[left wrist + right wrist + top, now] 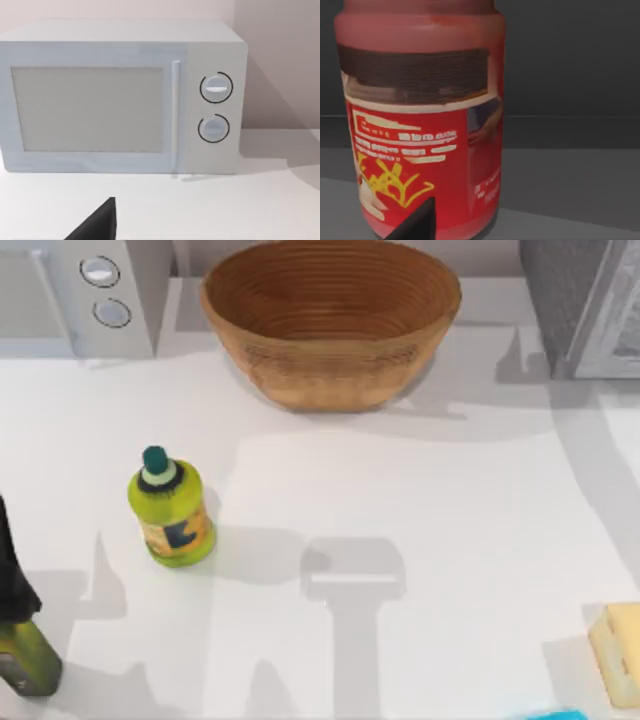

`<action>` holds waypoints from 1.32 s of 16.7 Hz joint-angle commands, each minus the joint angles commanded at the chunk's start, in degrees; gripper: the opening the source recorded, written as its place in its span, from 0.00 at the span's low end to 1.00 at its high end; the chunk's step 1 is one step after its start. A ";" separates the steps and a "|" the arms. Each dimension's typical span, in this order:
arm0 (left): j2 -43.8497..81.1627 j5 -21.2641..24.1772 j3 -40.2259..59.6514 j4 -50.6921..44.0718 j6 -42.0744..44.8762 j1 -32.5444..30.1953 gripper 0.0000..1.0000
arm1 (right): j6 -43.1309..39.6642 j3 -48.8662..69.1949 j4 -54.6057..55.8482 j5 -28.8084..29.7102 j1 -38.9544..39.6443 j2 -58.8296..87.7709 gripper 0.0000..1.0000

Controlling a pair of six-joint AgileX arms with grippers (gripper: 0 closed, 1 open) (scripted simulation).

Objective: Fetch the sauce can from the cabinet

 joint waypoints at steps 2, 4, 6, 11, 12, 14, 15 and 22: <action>0.00 0.00 0.00 0.00 0.00 0.00 1.00 | 0.04 4.21 -0.83 0.44 0.48 3.04 1.00; 0.00 0.00 0.00 0.00 0.00 0.00 1.00 | 0.06 6.02 -1.19 0.66 0.67 4.34 1.00; 0.00 0.00 0.00 0.00 0.00 0.00 1.00 | 0.06 6.06 -1.20 0.66 0.68 4.37 1.00; 0.00 0.00 0.00 0.00 0.00 0.00 1.00 | 0.15 6.58 -0.95 2.56 2.46 5.12 1.00; 0.00 0.00 0.00 0.00 0.00 0.00 1.00 | 0.20 7.00 -0.87 3.99 3.86 5.81 1.00; 0.00 0.00 0.00 0.00 0.00 0.00 1.00 | 0.31 7.93 -0.64 7.34 6.98 7.28 1.00; 0.00 0.00 0.00 0.00 0.00 0.00 1.00 | 0.37 8.39 -0.47 8.99 8.48 7.93 1.00; 0.00 0.00 0.00 0.00 0.00 0.00 1.00 | 0.47 9.13 -0.11 11.50 10.82 8.98 1.00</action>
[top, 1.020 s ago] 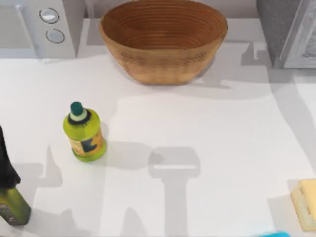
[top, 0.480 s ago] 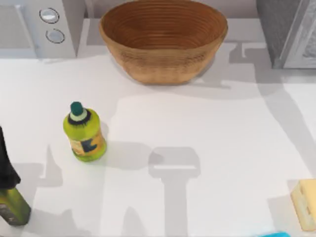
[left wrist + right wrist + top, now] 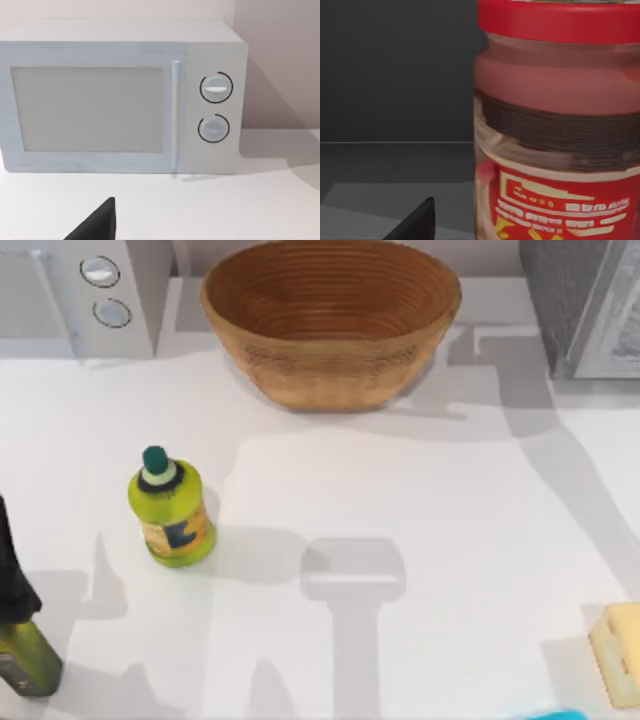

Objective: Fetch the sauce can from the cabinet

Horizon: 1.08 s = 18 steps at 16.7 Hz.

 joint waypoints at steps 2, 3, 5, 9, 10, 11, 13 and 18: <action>0.00 0.00 0.00 0.00 0.00 0.00 1.00 | 0.00 2.22 0.19 -0.77 -0.73 2.23 1.00; 0.00 0.00 0.00 0.00 0.00 0.00 1.00 | -0.01 4.03 0.30 -1.26 -1.27 4.15 1.00; 0.00 0.00 0.00 0.00 0.00 0.00 1.00 | -0.01 7.69 0.68 -2.54 -2.61 8.49 1.00; 0.00 0.00 0.00 0.00 0.00 0.00 1.00 | -0.02 10.77 1.05 -3.78 -3.91 11.71 1.00; 0.00 0.00 0.00 0.00 0.00 0.00 1.00 | -0.02 10.77 1.05 -3.78 -3.91 11.71 1.00; 0.00 0.00 0.00 0.00 0.00 0.00 1.00 | -0.02 10.77 1.05 -3.78 -3.91 11.71 1.00; 0.00 0.00 0.00 0.00 0.00 0.00 1.00 | -0.02 10.77 1.05 -3.78 -3.91 11.71 0.85; 0.00 0.00 0.00 0.00 0.00 0.00 1.00 | -0.02 10.77 1.05 -3.78 -3.91 11.71 0.47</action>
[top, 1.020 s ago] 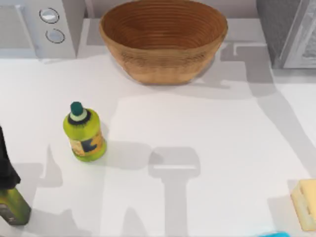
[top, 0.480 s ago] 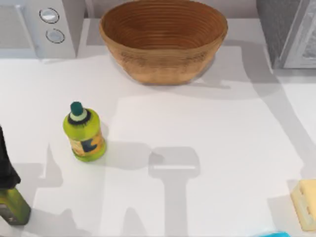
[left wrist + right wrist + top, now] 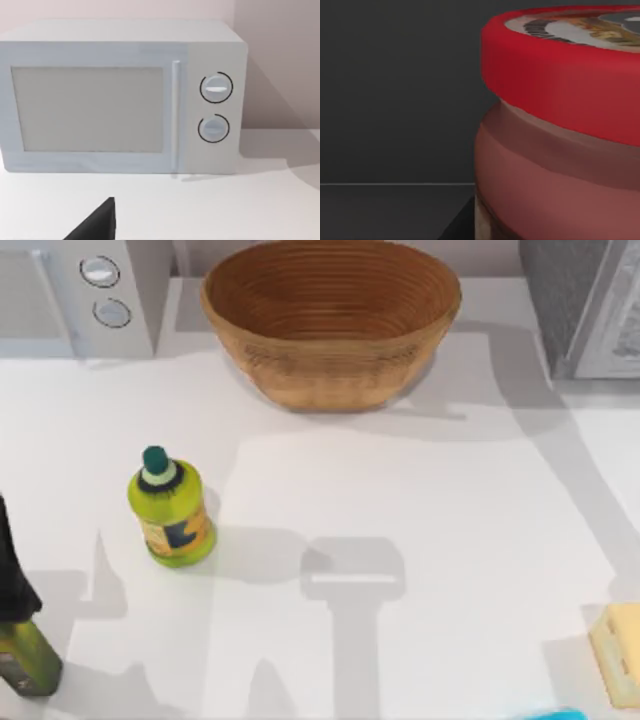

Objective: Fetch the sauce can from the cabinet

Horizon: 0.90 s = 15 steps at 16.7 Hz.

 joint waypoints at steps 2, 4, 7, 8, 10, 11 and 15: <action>0.00 0.00 0.00 0.00 0.00 0.00 1.00 | 0.00 0.00 0.00 0.00 0.00 0.00 0.32; 0.00 0.00 0.00 0.00 0.00 0.00 1.00 | 0.00 0.00 0.00 0.00 0.00 0.00 0.17; 0.00 0.00 0.00 0.00 0.00 0.00 1.00 | 0.00 0.00 0.00 0.00 0.00 0.00 0.00; 0.00 0.00 0.00 0.00 0.00 0.00 1.00 | 0.00 0.00 0.00 0.00 0.00 0.00 0.00; 0.00 0.00 0.00 0.00 0.00 0.00 1.00 | 0.00 0.00 0.00 0.00 0.00 0.00 0.00; 0.00 0.00 0.00 0.00 0.00 0.00 1.00 | 0.00 0.00 0.00 0.00 0.00 0.00 0.00; 0.00 0.00 0.00 0.00 0.00 0.00 1.00 | 0.10 -0.03 -0.01 -0.03 0.08 -0.03 0.00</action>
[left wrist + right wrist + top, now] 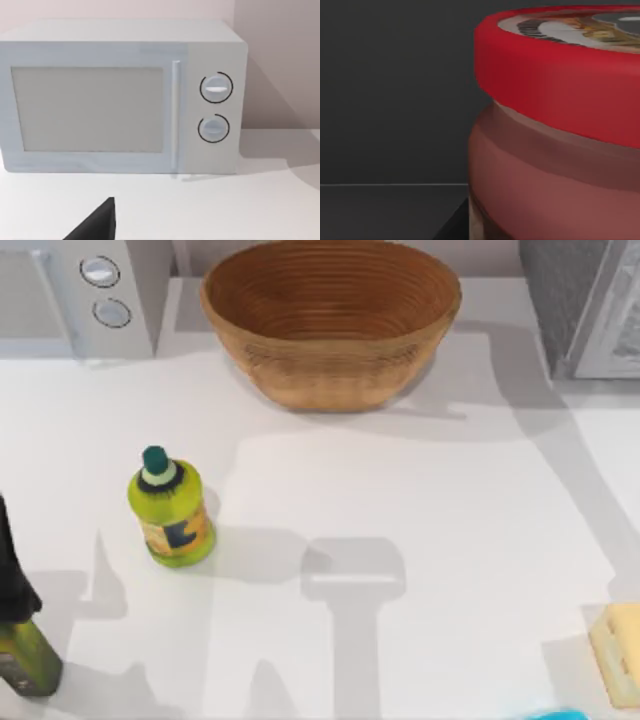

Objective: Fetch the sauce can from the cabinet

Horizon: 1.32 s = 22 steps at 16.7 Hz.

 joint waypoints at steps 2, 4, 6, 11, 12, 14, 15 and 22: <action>0.00 0.00 0.00 0.00 0.00 0.00 1.00 | -0.01 0.36 -0.90 0.87 0.86 -0.78 0.00; 0.00 0.00 0.00 0.00 0.00 0.00 1.00 | 0.01 1.37 -4.12 3.92 3.92 -3.36 0.00; 0.00 0.00 0.00 0.00 0.00 0.00 1.00 | 0.08 2.66 -9.69 8.52 8.65 -6.93 0.00; 0.00 0.00 0.00 0.00 0.00 0.00 1.00 | 0.24 4.85 -22.79 19.65 19.94 -17.36 0.00; 0.00 0.00 0.00 0.00 0.00 0.00 1.00 | 0.26 5.00 -23.69 20.50 20.80 -18.20 0.00; 0.00 0.00 0.00 0.00 0.00 0.00 1.00 | 0.26 5.05 -23.98 20.78 21.07 -18.47 0.00; 0.00 0.00 0.00 0.00 0.00 0.00 1.00 | 0.26 5.05 -23.98 20.78 21.07 -18.47 0.00; 0.00 0.00 0.00 0.00 0.00 0.00 1.00 | 0.53 -3.83 -21.16 14.43 17.65 -24.05 0.00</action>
